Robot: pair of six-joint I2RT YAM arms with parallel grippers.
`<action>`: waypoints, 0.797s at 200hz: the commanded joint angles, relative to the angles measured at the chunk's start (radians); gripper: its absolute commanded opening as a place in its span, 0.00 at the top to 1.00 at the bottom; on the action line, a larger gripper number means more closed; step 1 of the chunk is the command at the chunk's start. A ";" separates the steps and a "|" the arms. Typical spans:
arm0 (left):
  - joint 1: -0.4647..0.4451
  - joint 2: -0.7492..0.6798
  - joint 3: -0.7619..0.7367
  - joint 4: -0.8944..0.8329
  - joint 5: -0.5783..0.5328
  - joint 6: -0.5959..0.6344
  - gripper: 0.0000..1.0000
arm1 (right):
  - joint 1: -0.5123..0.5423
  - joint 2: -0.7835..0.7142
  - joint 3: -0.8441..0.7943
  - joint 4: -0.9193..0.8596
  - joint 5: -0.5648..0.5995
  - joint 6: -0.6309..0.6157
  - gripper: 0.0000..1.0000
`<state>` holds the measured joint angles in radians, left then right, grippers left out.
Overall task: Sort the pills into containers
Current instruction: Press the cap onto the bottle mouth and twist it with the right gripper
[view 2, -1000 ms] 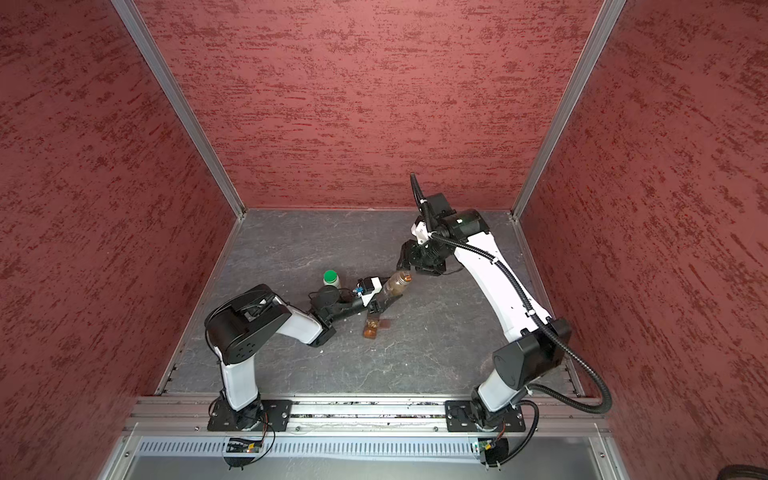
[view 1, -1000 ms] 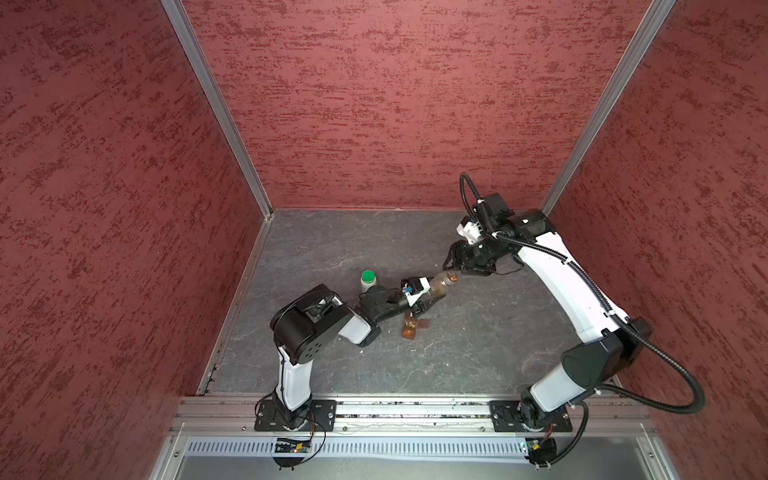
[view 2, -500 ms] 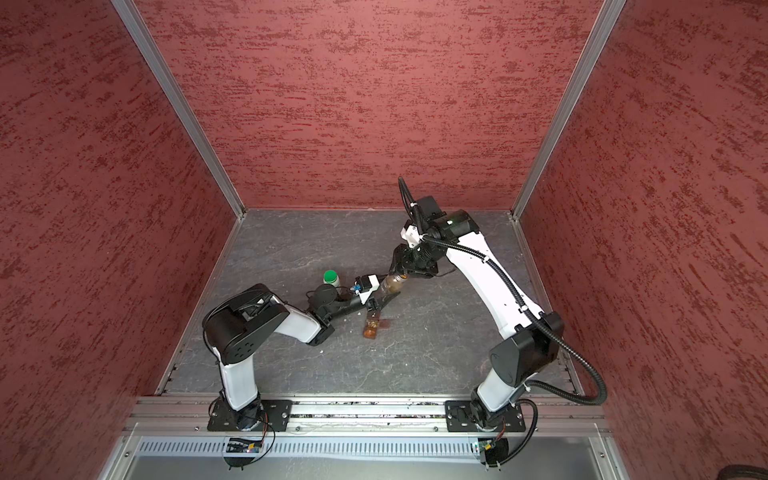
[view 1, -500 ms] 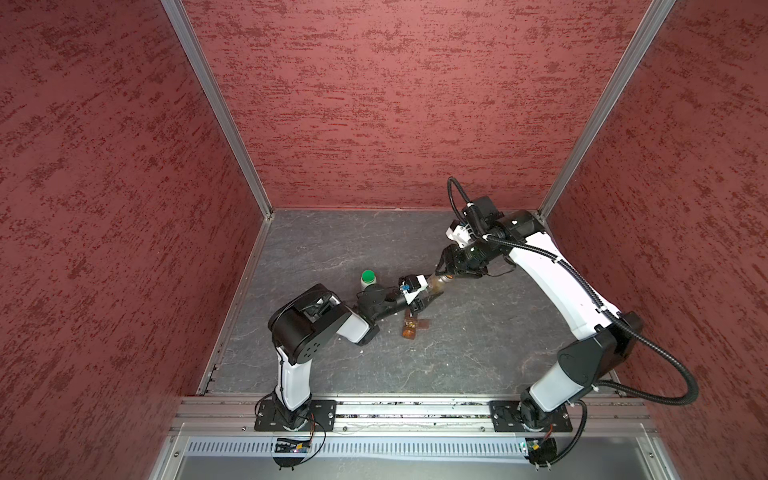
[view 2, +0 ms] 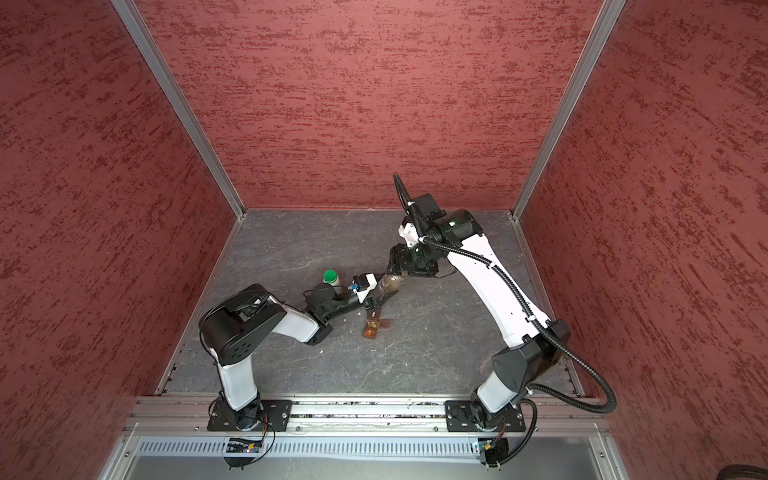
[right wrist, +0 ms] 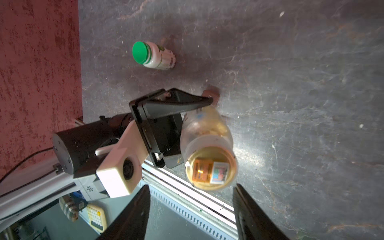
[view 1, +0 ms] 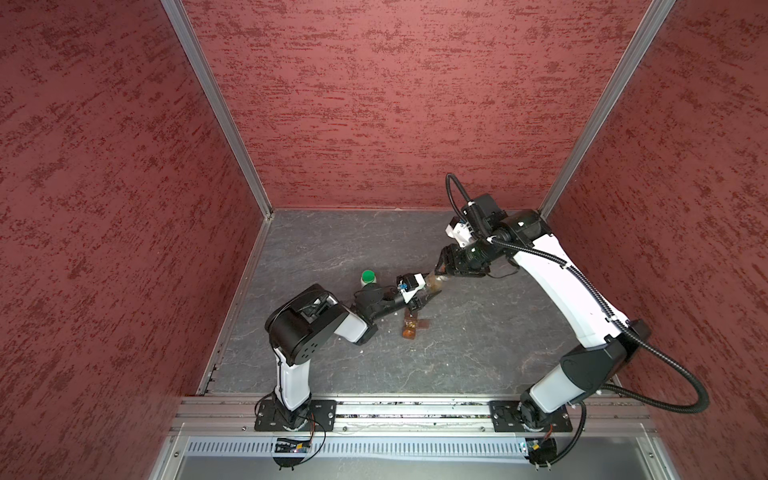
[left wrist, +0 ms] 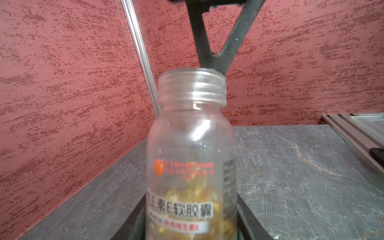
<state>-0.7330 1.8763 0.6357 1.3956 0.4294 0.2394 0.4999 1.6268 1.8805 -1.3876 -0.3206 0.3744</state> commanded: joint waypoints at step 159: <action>0.014 -0.016 -0.002 0.017 0.013 -0.009 1.00 | 0.057 -0.018 -0.046 -0.014 -0.052 -0.029 0.39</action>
<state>-0.7277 1.8641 0.6231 1.4082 0.4309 0.2359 0.5365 1.6596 1.8496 -1.3869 -0.3370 0.3584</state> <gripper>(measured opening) 0.531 0.608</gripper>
